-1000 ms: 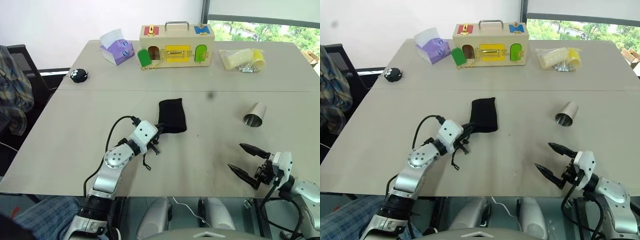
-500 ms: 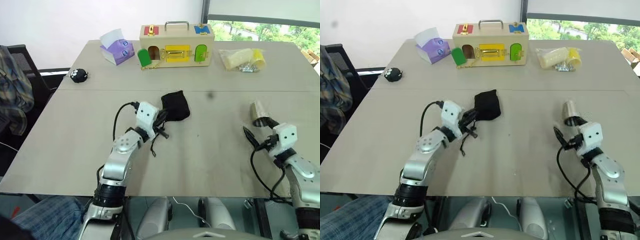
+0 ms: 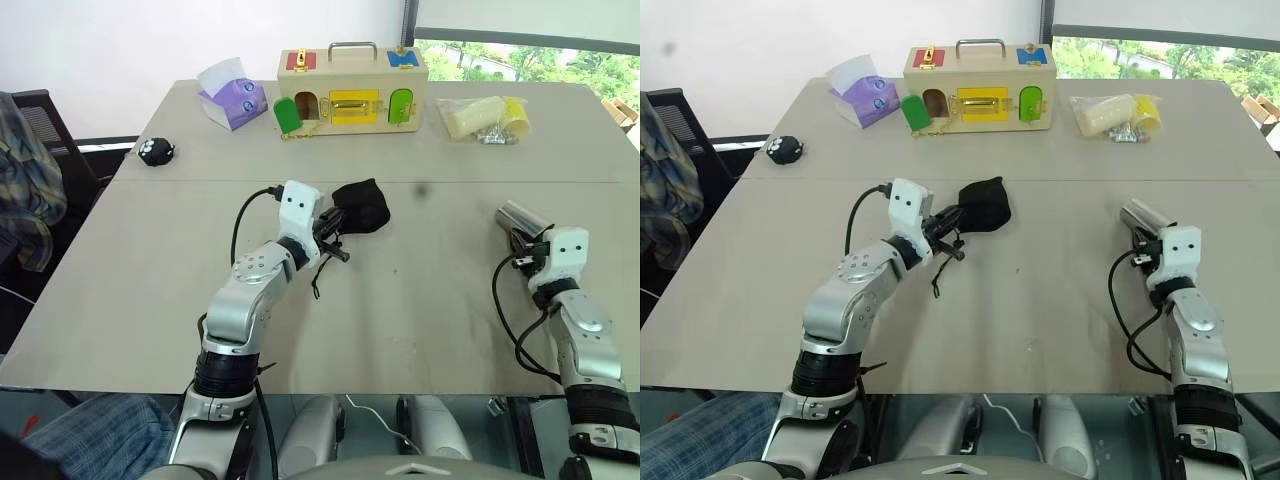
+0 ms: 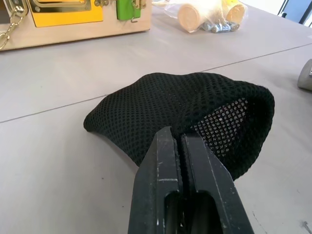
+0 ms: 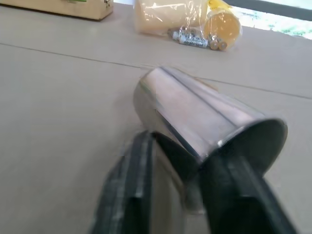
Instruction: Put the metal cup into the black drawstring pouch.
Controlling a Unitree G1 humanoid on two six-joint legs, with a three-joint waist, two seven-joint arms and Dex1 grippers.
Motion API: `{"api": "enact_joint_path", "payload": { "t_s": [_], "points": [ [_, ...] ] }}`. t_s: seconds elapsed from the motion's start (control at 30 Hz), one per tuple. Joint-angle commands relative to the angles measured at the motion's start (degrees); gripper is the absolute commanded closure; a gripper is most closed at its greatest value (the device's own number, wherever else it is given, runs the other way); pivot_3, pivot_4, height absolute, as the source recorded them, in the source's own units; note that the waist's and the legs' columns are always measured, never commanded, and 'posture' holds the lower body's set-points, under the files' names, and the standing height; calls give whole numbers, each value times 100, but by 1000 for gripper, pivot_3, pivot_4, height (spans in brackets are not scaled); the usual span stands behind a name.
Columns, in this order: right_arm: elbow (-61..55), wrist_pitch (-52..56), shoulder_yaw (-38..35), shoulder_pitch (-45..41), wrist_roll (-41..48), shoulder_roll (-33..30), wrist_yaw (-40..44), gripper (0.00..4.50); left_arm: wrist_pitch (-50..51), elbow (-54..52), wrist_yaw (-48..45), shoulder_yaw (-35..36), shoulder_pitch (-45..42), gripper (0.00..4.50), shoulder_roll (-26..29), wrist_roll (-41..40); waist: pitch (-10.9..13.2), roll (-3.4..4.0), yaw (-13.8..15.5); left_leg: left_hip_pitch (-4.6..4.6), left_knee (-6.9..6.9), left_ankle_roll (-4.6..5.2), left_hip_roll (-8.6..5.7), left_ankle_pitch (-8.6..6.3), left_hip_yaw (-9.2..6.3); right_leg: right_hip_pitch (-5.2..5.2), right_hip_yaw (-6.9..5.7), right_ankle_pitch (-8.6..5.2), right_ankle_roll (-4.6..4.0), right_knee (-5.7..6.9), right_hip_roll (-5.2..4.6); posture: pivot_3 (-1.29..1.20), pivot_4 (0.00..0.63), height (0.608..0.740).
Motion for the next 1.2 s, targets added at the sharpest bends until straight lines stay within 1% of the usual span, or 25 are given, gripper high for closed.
{"api": "enact_joint_path", "payload": {
  "t_s": [0.03,0.1,0.2,0.3,0.4,0.47,0.57,0.7,0.93,1.03,1.2],
  "points": [
    [-146,-243,-72,-104,32,-39,15,4478,137,-215,107,170,-275,4500,-64,-191,0,0,-2,0,0,0,0,0,0,0,0,0,0,0,0,0,150,710],
    [-353,-423,107,-44,-63,-117,234,4478,293,-179,200,239,-383,4500,-124,-262,0,0,-7,0,0,0,0,0,1,0,1,0,0,0,0,0,150,710],
    [-989,-739,587,91,-206,-322,847,4478,532,-160,296,282,-518,4500,-179,-336,1,1,-52,-1,0,0,-1,0,1,-2,1,0,1,-1,0,0,150,710],
    [-2068,-670,1163,241,-131,-432,1375,4478,767,-192,302,297,-592,4500,-223,-469,1,1,-117,-2,0,0,1,0,-1,-4,0,0,1,0,2,0,150,710],
    [-2815,-465,1439,212,55,-327,1466,4478,919,-195,302,302,-652,4500,-212,-568,1,0,-134,-2,0,-2,8,0,-1,-7,2,0,2,2,9,0,150,710],
    [-3070,-381,1709,126,-86,-306,1538,4478,1026,-171,313,348,-709,4500,-219,-645,1,0,-115,-2,0,-5,8,2,-5,-7,-2,0,2,3,9,0,150,710],
    [-3131,-260,2171,-36,-310,-155,1562,4478,1200,-120,380,430,-787,4500,-300,-787,2,-2,-108,-3,2,-5,4,2,-5,-6,0,0,2,1,7,0,150,710],
    [-2746,-396,2567,-33,-821,-243,1671,4478,1420,-134,478,549,-917,4500,-448,-958,3,-3,-79,-8,3,-5,4,2,-12,-8,-8,0,1,-1,6,0,150,710],
    [-2307,-496,2600,-156,-1273,-191,1450,4478,1516,-185,455,454,-887,4500,-399,-1007,3,-3,-110,-7,1,-6,-1,2,-8,-12,-2,0,1,1,4,0,150,710],
    [-2179,-133,2455,-342,-1245,90,1143,4478,1562,-248,399,349,-859,4500,-395,-1021,3,-3,-124,-7,1,-8,2,3,-6,-14,0,0,1,3,6,0,150,710],
    [-2312,595,2493,-558,-1067,653,869,4478,1550,-283,321,271,-836,4500,-368,-1038,3,-3,-114,-9,1,-10,2,5,-5,-19,4,1,0,6,7,0,150,710]
  ]
}}
